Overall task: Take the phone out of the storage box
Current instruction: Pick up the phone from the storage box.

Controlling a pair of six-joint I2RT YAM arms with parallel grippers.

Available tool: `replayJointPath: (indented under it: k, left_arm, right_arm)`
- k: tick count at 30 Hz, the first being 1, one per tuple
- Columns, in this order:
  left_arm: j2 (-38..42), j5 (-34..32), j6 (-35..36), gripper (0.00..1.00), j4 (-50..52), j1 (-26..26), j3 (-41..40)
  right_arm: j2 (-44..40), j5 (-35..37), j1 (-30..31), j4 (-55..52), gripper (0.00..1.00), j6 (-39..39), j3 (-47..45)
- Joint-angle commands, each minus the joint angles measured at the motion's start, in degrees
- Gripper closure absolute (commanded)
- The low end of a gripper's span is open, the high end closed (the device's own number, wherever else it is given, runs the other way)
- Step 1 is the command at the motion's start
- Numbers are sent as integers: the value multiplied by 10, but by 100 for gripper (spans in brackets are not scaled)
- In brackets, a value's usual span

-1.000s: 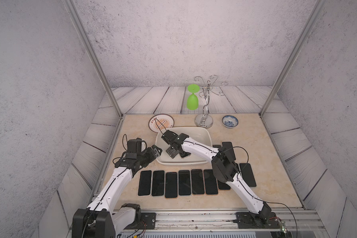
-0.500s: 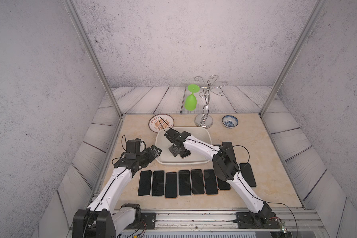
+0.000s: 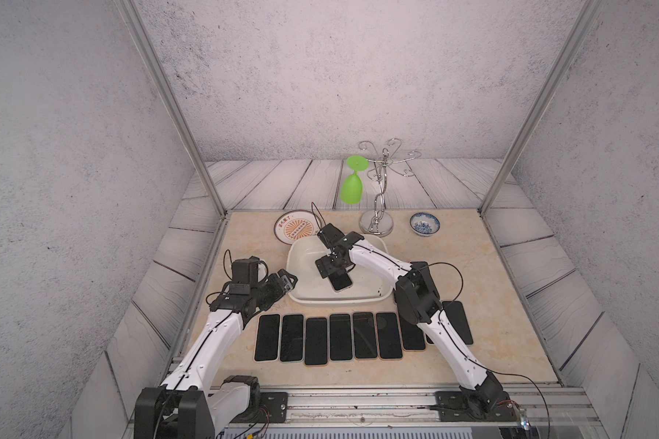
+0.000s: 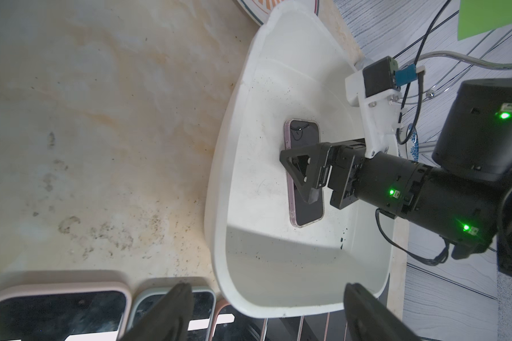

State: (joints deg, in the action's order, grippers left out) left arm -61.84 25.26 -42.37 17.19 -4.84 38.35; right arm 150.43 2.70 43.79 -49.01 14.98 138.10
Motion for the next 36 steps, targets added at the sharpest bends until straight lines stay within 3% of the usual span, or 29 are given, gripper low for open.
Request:
replayJointPath:
  k: [1,8,11,16,20,21,26,31,36]
  left_arm:
    - [6,-3,12,14,7,9,-7]
    - [1,3,16,14,6,12,-5]
    - [-3,4,14,14,3,12,-5]
    - [-15,23,13,14,0,12,-4]
    - [-26,53,13,14,-27,12,-6]
    - [-28,62,12,14,-38,12,-5]
    - [-16,108,3,14,-109,11,-3]
    - [-6,165,-1,14,-214,-12,-5]
    - [-26,163,-1,13,-253,-47,0]
  right_arm:
    - [67,-47,-5,-76,1,9,16]
    - [74,-28,-16,-110,5,0,29]
    - [69,-28,-15,-119,15,-9,19]
    - [66,-44,-17,-120,38,-11,15]
    - [51,-71,-21,-102,77,10,8]
    - [44,-74,-23,-99,82,16,7]
    - [-19,-111,-39,-80,100,40,-9]
    - [-126,-142,-53,-17,100,57,-76]
    - [-176,-187,-62,-27,100,69,-75]
